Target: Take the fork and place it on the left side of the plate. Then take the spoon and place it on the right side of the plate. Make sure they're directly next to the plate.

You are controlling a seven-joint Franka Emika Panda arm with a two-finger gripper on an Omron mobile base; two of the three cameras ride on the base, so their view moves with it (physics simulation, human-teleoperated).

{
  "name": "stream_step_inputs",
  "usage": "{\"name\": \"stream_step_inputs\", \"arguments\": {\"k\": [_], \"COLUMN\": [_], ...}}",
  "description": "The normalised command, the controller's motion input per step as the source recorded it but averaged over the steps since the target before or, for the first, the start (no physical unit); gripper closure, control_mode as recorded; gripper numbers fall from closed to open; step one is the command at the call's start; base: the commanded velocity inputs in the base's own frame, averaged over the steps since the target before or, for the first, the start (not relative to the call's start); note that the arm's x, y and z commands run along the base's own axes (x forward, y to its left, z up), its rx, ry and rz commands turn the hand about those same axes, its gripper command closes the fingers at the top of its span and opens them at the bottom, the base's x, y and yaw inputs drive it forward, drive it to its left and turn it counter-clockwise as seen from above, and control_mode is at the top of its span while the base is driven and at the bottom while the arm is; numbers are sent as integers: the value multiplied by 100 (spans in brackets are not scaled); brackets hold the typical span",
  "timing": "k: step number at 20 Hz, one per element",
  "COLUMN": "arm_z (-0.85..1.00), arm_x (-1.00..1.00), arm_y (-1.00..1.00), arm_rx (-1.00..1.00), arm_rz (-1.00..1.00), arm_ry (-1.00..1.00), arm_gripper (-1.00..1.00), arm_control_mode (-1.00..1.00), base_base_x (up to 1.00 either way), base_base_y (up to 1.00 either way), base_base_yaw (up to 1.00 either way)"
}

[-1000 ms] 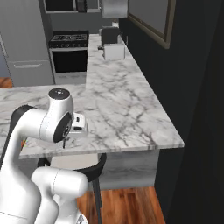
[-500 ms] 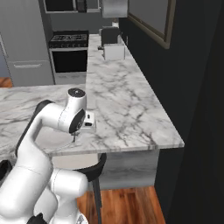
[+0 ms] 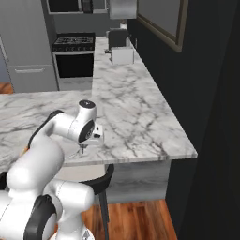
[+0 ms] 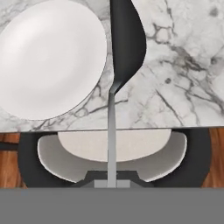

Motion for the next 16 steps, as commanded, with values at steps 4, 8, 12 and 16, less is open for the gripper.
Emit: {"name": "stream_step_inputs", "arguments": {"k": [4,8,12,16], "arm_z": [-37,-31,-32,-17], "arm_x": [39,34,27,18], "arm_y": [6,3,5,5], "arm_rx": [0,0,0,0], "arm_rz": [-1,-1,-1,-1], "arm_ry": [0,0,0,0], "arm_gripper": [100,100,100,100], "arm_control_mode": [-100,-100,-100,-100], "base_base_x": [0,0,0,0], "base_base_y": [0,0,0,0], "base_base_yaw": [0,0,0,0]}}
